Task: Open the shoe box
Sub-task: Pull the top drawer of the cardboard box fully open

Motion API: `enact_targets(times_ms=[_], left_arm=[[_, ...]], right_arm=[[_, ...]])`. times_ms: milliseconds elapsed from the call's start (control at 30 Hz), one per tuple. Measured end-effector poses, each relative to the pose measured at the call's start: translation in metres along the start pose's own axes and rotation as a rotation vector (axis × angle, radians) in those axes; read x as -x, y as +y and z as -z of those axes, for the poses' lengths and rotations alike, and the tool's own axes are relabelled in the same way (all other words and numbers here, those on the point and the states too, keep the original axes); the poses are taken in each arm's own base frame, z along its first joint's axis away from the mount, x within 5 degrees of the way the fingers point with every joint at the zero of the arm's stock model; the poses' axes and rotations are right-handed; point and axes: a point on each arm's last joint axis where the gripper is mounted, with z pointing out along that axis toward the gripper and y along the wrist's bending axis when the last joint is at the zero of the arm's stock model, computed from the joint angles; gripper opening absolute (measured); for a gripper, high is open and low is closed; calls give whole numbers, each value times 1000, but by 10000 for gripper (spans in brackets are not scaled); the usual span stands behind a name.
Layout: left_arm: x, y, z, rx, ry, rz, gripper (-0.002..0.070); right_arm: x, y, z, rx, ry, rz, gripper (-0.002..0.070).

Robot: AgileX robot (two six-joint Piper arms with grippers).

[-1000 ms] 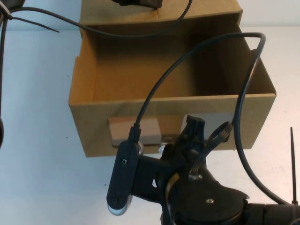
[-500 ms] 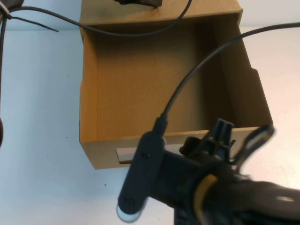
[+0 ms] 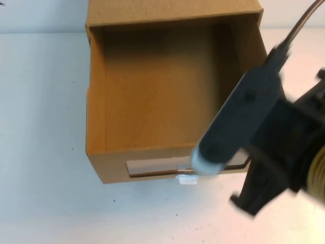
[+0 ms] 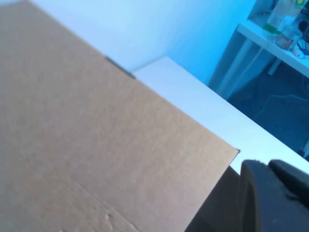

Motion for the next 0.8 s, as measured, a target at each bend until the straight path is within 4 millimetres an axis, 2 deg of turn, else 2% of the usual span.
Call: enact_targets(times_ms=[233,333,433,600,800], left_arm=[[11,-19,44,106,-51,-105,-5],[14,-24,63,182,-65,-138,-5],[17,-30,85,263,-86,-163,-5],[12,-43,117,350,-79,-180,-5],[-19,-50,140,432,29,-167,-5]], right_arm=[[3,-69,-16,-112,56,-209,-11],[-2,-99,-23,-147,70,-284,-13],[-18,-129,-33,-188,121,-365,-13],[-50,-165,-45,-187,193,-505,-13],[-79,-194,-47,-121,191,-668,-13]])
